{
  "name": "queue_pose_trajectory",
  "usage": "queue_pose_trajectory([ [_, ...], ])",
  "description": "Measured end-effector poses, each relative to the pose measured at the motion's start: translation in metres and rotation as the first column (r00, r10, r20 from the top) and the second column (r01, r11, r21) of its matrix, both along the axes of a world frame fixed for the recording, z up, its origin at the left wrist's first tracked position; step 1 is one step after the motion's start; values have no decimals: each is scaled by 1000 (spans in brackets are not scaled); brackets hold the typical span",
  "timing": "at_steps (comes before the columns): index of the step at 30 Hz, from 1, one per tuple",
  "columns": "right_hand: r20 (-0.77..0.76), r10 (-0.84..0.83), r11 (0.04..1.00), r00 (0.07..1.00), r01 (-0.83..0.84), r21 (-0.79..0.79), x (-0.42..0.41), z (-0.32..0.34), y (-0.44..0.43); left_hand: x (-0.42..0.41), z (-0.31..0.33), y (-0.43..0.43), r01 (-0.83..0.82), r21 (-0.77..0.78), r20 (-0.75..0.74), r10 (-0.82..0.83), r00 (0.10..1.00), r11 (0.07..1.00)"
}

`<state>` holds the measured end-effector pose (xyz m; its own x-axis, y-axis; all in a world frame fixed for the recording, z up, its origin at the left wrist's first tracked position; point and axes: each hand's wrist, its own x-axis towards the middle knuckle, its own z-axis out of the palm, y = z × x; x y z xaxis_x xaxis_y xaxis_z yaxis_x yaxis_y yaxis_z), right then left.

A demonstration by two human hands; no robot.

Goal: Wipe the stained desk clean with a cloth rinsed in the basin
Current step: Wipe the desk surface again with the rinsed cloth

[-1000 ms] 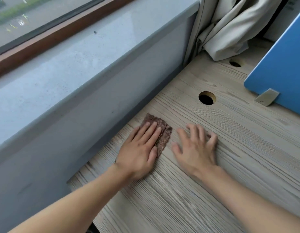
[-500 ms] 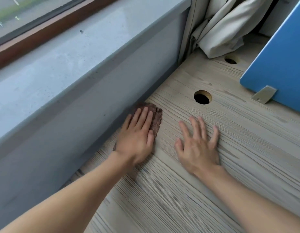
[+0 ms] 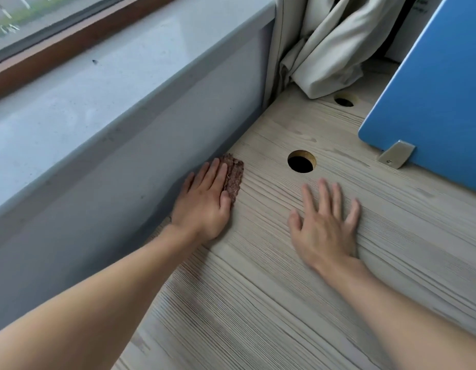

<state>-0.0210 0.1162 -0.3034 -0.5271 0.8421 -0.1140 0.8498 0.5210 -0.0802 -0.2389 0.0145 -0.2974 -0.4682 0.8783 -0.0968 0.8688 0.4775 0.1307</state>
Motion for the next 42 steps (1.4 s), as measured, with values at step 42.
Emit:
queue_pose_trajectory([
  [42,-101,21,997,995,-13,78,-2,-1,2,-1,-6,127,95,32,-16,-94,995,995],
])
